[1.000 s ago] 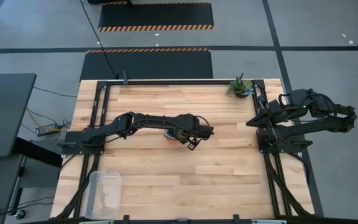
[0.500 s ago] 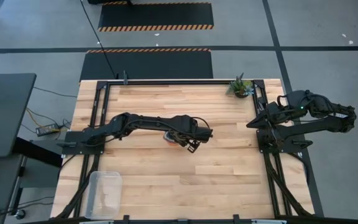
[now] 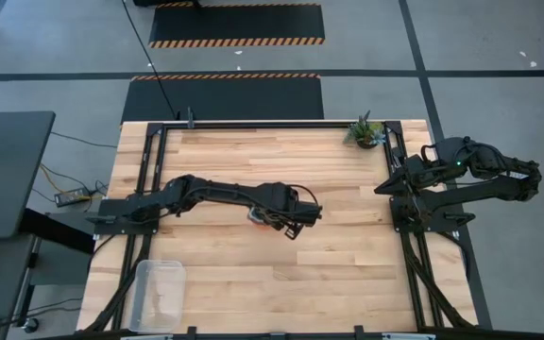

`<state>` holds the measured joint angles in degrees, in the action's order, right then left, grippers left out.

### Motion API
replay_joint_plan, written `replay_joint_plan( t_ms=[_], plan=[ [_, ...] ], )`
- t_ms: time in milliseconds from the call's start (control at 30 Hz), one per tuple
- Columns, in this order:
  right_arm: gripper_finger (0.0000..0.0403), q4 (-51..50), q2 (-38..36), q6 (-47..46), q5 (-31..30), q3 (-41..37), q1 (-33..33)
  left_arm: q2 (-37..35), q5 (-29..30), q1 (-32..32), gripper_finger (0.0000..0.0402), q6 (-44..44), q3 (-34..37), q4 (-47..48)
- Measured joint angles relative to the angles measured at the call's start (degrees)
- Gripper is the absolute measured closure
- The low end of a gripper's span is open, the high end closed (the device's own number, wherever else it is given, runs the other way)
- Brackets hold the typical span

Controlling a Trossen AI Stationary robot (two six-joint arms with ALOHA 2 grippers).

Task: Nest measuring cups in basket
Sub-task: Put the stacked measuring cups into the transparent bin

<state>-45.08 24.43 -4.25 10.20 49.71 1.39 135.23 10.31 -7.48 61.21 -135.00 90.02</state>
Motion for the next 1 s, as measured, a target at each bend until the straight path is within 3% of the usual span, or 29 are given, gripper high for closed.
replay_joint_plan(
  t_ms=[233,1000],
  plan=[
    [0.0385,0.0,0.0,0.0,0.0,0.0,0.0,0.0,-3.0,-1.0,0.031,0.2,0.0,0.0],
    [0.0385,-0.1,0.0,0.0,0.0,0.0,0.0,0.0,-4.6,-7.1,0.031,6.0,0.0,0.0]
  ],
)
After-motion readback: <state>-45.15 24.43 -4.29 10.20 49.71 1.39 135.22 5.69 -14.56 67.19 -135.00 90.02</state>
